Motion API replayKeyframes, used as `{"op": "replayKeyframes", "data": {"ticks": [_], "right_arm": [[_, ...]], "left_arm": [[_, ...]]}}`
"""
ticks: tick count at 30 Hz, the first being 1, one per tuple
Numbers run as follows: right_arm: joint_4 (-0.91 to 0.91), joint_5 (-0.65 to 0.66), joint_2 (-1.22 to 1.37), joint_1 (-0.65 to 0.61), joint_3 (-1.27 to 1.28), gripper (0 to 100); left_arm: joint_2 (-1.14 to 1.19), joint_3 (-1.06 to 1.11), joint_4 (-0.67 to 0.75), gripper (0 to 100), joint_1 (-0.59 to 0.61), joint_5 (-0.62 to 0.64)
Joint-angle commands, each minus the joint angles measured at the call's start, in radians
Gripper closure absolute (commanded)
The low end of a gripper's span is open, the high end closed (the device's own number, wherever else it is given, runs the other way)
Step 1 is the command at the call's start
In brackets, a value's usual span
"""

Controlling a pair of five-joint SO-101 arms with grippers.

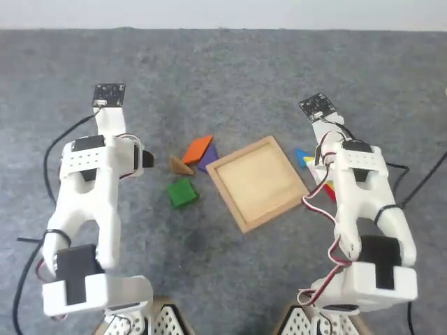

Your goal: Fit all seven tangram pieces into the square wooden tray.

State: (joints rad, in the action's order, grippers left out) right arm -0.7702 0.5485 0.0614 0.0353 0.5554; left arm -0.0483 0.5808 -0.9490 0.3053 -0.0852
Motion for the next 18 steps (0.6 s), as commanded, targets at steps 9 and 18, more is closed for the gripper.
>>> {"op": "replayKeyframes", "data": {"ticks": [9, 18], "right_arm": [[-0.117, -0.051, 0.038, -0.022, -0.061, 66.7], [-0.119, -0.110, -0.042, 0.051, -0.066, 66.8]], "left_arm": [[-0.006, -0.004, 0.015, 75, 0.008, 0.012], [-0.006, -0.004, 0.015, 75, 0.008, 0.012]]}}
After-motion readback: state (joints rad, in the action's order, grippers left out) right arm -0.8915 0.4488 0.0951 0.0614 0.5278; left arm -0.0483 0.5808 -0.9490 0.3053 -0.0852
